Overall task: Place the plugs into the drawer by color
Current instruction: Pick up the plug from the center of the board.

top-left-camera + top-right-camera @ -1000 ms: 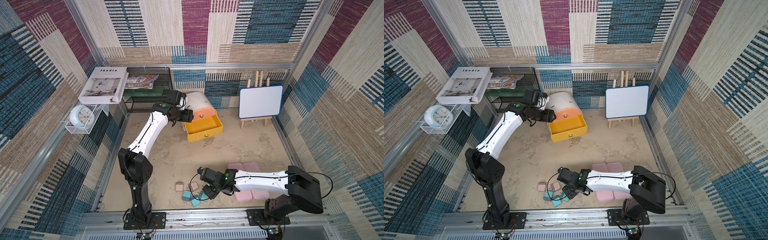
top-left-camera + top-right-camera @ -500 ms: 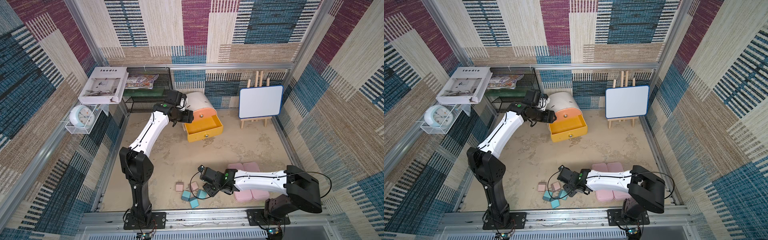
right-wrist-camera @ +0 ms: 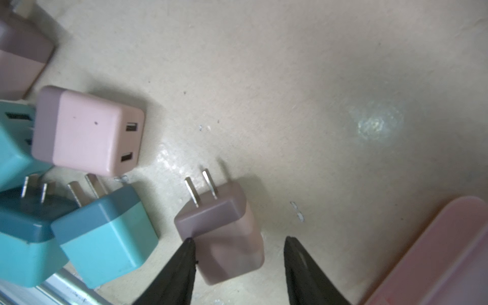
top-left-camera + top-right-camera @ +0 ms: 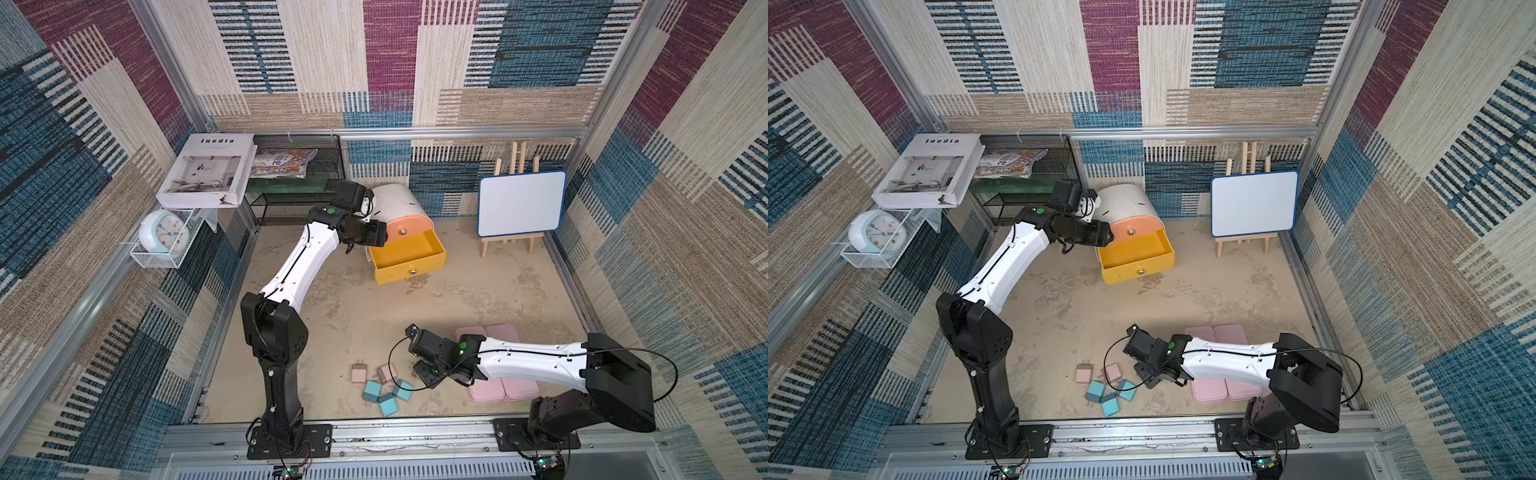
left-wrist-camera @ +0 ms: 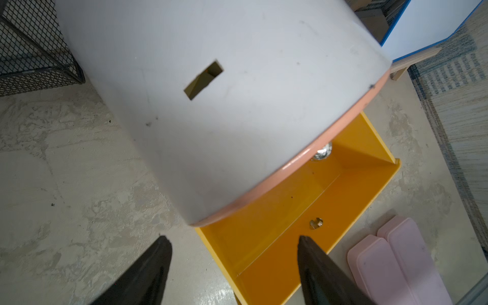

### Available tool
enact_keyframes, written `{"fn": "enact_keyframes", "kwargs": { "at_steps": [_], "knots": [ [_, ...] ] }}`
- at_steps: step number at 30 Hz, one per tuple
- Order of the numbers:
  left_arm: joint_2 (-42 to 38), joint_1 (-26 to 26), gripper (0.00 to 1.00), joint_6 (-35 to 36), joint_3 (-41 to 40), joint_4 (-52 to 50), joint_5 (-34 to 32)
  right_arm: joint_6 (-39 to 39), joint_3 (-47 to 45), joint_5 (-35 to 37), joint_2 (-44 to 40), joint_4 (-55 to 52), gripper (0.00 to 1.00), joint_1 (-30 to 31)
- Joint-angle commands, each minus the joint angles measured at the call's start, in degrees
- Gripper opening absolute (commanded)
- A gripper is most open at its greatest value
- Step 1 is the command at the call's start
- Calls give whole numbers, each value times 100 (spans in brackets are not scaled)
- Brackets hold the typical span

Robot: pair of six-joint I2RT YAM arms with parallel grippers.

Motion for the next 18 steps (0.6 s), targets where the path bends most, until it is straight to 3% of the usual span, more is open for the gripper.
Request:
{"fn": "enact_keyframes", "kwargs": {
  "at_steps": [1,18],
  "knots": [
    [21,-5,79,-26,59,11,74,-124,-52,-42,108,23,57,5],
    [91,-5,79,-26,160,11,95,-353,348,266,503,-49,55,-13]
  ]
}}
